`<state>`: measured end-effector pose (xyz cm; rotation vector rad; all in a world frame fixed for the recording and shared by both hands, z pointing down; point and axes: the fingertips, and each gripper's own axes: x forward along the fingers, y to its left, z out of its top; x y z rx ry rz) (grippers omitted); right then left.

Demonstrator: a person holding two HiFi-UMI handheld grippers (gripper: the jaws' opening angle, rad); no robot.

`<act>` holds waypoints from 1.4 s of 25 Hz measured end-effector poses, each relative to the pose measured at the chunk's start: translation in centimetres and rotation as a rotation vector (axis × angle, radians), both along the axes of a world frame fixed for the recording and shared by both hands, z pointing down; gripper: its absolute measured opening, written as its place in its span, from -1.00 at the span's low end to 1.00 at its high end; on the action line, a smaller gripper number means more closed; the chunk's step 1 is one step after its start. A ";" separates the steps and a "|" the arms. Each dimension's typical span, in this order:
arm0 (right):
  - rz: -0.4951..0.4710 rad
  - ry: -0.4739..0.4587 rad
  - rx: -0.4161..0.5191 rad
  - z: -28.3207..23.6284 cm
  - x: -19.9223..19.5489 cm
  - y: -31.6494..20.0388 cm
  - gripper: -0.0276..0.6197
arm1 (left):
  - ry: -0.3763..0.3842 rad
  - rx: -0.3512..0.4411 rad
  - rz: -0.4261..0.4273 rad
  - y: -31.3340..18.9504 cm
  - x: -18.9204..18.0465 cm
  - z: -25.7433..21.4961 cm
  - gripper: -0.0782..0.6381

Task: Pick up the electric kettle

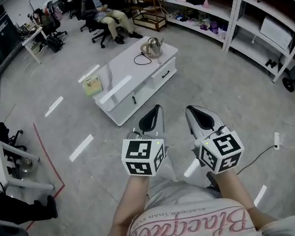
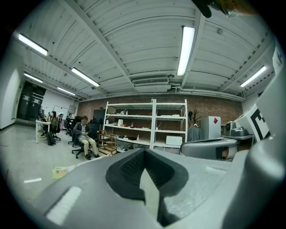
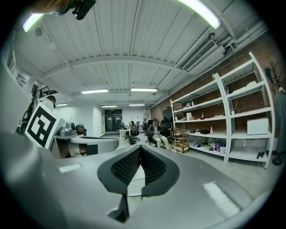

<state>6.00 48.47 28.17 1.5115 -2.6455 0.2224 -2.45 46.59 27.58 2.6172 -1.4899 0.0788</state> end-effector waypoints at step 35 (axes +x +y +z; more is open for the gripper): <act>0.018 0.005 -0.009 -1.2 -2.6 -29.8 -0.84 | 0.068 -0.027 0.035 -30.9 -2.0 -0.4 -0.77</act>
